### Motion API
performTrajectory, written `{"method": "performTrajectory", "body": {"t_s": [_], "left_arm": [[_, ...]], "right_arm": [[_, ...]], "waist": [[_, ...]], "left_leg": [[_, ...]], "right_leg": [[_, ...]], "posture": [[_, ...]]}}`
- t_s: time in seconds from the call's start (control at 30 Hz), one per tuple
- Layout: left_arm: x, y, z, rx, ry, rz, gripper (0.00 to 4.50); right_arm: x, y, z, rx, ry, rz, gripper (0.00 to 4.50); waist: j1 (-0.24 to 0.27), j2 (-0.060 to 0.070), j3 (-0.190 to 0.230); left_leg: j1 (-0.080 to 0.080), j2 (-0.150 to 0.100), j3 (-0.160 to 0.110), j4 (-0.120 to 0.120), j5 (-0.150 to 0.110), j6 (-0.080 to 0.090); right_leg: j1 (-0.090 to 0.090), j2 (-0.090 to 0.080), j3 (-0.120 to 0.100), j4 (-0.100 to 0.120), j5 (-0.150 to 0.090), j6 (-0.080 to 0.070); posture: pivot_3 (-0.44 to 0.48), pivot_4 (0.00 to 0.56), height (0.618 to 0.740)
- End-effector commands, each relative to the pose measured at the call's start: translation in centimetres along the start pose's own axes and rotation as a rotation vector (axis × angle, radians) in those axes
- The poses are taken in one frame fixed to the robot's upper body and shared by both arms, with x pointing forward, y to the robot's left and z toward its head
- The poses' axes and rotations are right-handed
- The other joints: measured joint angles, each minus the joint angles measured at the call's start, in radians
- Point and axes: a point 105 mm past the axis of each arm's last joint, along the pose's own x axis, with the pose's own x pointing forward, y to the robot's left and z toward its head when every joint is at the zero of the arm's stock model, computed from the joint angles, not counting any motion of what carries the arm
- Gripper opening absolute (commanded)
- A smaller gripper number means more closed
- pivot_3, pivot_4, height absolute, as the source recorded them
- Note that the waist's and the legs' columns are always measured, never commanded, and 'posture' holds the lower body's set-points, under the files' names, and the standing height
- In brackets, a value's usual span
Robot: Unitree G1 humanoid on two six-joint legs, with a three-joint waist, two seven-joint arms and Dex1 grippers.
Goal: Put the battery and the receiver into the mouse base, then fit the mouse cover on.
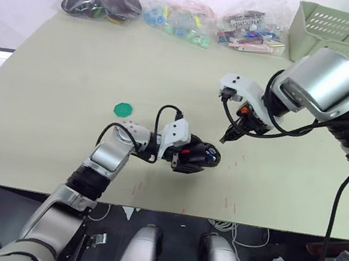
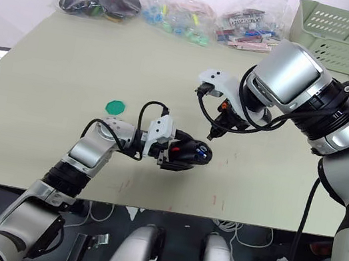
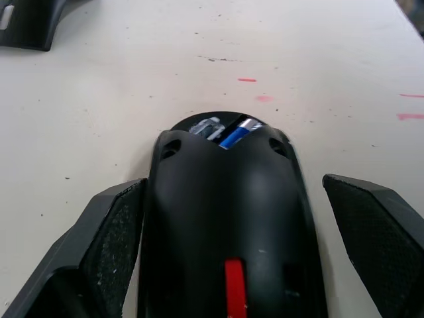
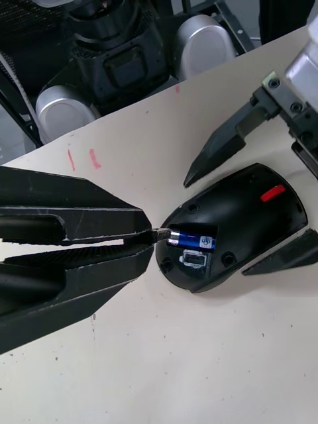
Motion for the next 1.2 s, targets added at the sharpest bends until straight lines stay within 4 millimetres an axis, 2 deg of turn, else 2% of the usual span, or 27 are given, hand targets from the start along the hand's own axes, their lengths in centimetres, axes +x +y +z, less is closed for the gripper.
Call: {"method": "performTrajectory", "body": {"t_s": [0.03, 0.33, 0.4, 0.47, 0.5, 0.87, 1.2], "left_arm": [[0.3, 0.3, 0.8, 0.042, -0.016, 0.009, 4.50], [0.3, 0.5, 1.3, 0.030, -0.050, 0.024, 4.50], [0.3, 0.3, 1.2, 0.028, -0.047, 0.020, 3.71], [0.4, 0.2, 1.0, 0.028, -0.045, 0.018, 3.40], [0.4, 0.2, 1.0, 0.028, -0.046, 0.019, 3.02], [0.4, -0.1, 0.9, 0.027, -0.047, 0.019, 3.00], [0.5, 0.0, 1.0, 0.031, -0.045, 0.015, 3.00]], "right_arm": [[-1.0, 0.3, 1.0, -0.021, -0.041, -0.008, 0.00], [-0.9, 0.7, 0.9, -0.019, -0.034, 0.007, 0.00], [-0.8, 0.8, 0.9, -0.016, -0.034, 0.014, 0.00], [-0.6, 1.0, 0.9, -0.014, -0.033, 0.019, 0.00], [-0.3, 1.0, 0.9, -0.014, -0.030, 0.021, 0.00], [2.0, 0.8, 1.4, -0.005, -0.004, -0.005, 0.00], [3.2, -0.7, 1.2, 0.016, 0.021, -0.049, 0.00]], "waist": [[0.000, 0.000, 0.000], [0.000, 0.000, 0.000], [0.000, 0.000, 0.000], [0.000, 0.000, 0.000], [0.000, 0.000, 0.000], [0.000, 0.000, 0.000], [0.000, 0.000, 0.000]], "left_leg": [[0.000, 0.000, 0.000, 0.000, 0.000, 0.000], [0.000, 0.000, 0.000, 0.000, 0.000, 0.000], [0.000, 0.000, 0.000, 0.000, 0.000, 0.000], [0.000, 0.000, 0.000, 0.000, 0.000, 0.000], [0.000, 0.000, 0.000, 0.000, 0.000, 0.000], [0.000, 0.000, 0.000, 0.001, 0.000, 0.000], [0.000, 0.000, 0.000, 0.001, 0.000, 0.000]], "right_leg": [[0.000, 0.000, 0.000, 0.000, 0.000, 0.000], [0.000, 0.000, 0.000, 0.000, 0.000, 0.000], [0.000, 0.000, 0.000, 0.000, 0.000, 0.000], [0.000, 0.000, 0.000, 0.000, 0.000, 0.000], [0.000, 0.000, 0.000, 0.000, 0.000, 0.000], [0.000, 0.000, 0.000, 0.001, 0.000, 0.000], [0.000, 0.000, 0.000, 0.001, 0.000, 0.000]], "posture": [[0.000, 0.150, 0.740], [0.000, 0.150, 0.740], [0.000, 0.150, 0.740], [0.000, 0.150, 0.740], [0.000, 0.150, 0.740], [0.000, 0.150, 0.740], [0.000, 0.150, 0.740]]}}
